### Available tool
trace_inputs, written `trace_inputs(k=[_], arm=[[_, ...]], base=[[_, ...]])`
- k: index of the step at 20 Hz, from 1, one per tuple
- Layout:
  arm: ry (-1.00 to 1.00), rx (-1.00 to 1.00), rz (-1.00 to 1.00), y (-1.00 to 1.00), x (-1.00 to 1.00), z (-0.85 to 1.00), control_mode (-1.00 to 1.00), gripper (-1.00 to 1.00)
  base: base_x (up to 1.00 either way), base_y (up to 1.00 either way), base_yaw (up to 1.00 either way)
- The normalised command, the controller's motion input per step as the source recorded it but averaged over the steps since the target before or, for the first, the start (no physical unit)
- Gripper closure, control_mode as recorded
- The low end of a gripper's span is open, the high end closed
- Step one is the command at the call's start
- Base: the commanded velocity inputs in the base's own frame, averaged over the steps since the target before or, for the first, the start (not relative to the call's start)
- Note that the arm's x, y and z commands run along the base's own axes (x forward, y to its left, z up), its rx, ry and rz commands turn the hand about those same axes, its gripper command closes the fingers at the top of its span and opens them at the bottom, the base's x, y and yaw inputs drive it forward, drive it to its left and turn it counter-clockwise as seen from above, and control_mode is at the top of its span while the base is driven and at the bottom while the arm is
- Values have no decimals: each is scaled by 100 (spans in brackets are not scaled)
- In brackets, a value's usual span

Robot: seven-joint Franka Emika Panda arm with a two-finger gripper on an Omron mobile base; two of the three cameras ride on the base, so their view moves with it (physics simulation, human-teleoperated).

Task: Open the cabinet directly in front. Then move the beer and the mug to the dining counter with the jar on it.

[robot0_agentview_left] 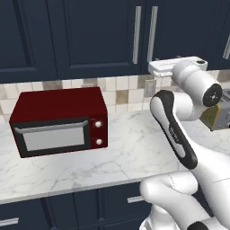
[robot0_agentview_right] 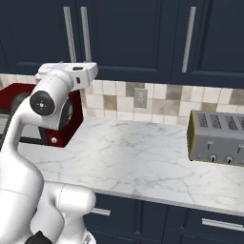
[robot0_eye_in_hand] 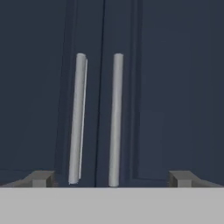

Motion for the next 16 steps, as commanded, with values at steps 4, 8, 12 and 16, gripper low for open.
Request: trace_inputs(k=[4,8,12,16], arm=[[3,0,0,0,68,0,-100,-100],[3,0,0,0,73,0,-100,-100],[5,0,0,0,76,0,-100,-100],[3,0,0,0,85,0,-100,-100]], base=[[0,0,0],[0,0,0],[0,0,0],[0,0,0]])
